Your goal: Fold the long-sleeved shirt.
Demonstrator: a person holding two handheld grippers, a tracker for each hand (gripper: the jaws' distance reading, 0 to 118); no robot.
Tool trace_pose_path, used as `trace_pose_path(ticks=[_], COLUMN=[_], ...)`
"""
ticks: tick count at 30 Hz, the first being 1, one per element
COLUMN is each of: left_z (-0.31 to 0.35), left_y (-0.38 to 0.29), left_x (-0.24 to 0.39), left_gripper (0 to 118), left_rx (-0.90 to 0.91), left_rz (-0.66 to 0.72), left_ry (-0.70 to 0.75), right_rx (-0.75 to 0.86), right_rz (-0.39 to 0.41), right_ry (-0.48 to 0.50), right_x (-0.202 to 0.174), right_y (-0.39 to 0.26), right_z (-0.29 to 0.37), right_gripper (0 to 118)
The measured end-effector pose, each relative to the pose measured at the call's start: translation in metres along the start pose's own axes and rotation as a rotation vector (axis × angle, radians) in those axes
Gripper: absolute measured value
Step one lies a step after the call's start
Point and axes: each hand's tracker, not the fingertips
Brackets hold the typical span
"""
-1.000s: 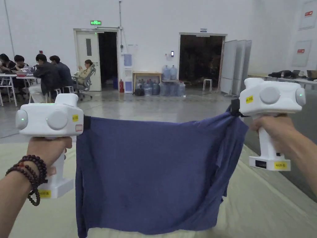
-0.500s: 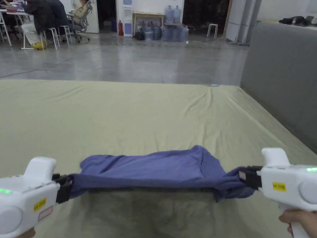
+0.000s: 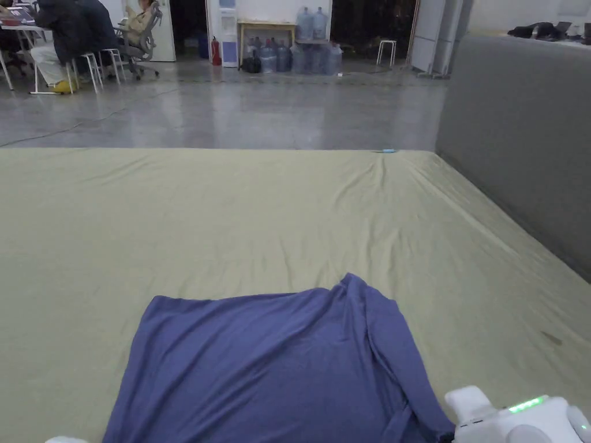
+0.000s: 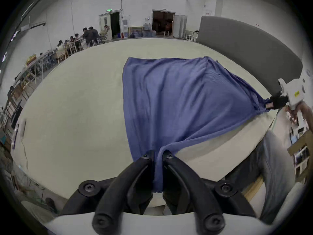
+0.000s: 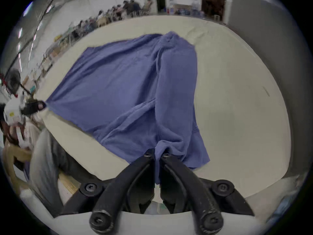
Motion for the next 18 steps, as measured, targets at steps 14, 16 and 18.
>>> trace_pose_path(ticks=[14,16,18], left_z=[0.026,0.013,-0.003], left_y=[0.061,0.074,0.096], left_x=[0.000,0.002,0.001], left_gripper=[0,0,0], left_rx=[0.071,0.059,0.059], left_rz=[0.100,0.093,0.093], left_ry=[-0.023,-0.007,-0.046], right_rx=[0.214,0.185,0.170], right_rz=[-0.175,-0.155,-0.134], right_ry=[0.014,-0.004,0.021], right_x=[0.009,0.007,0.005], right_y=[0.007,0.004,0.005], right_z=[0.071,0.062,0.056], right_gripper=[0,0,0])
